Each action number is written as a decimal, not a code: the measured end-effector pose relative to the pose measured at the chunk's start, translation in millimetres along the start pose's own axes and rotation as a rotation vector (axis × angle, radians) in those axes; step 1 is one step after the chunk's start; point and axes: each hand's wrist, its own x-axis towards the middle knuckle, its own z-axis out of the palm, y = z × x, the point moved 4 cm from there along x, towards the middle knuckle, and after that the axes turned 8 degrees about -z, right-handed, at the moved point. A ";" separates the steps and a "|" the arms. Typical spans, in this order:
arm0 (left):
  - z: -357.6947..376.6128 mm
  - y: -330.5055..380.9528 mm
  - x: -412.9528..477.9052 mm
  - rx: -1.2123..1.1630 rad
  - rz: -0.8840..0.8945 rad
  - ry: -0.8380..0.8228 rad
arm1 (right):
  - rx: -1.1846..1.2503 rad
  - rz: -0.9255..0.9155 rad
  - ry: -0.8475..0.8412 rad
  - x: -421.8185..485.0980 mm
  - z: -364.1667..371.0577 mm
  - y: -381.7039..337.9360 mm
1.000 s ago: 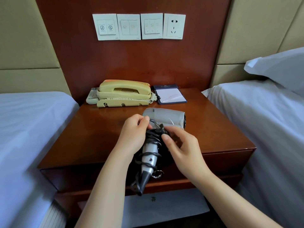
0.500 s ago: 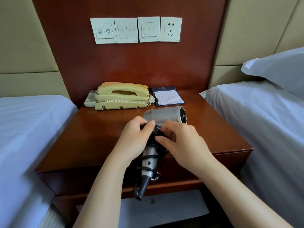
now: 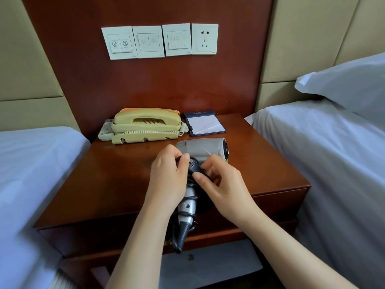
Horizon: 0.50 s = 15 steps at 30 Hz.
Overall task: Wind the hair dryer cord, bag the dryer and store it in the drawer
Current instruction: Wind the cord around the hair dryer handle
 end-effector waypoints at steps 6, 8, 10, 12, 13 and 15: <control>-3.4 -4.5 -1.8 0.016 0.119 0.082 | 0.067 0.072 0.025 6.8 4.6 0.4; -6.2 -6.0 -2.0 0.025 0.127 0.069 | 0.077 0.102 0.016 8.2 6.1 0.5; -8.2 -5.5 -4.0 0.016 0.137 0.047 | 0.091 0.132 0.020 9.4 6.6 1.3; -9.7 -3.9 -6.4 0.006 0.146 0.019 | 0.093 0.162 0.033 10.1 6.2 1.4; -10.3 -3.3 -6.9 0.009 0.151 0.004 | 0.087 0.172 0.038 10.2 6.2 0.7; -10.9 -3.7 -6.9 0.033 0.170 -0.018 | 0.068 0.181 0.044 9.6 7.1 -1.1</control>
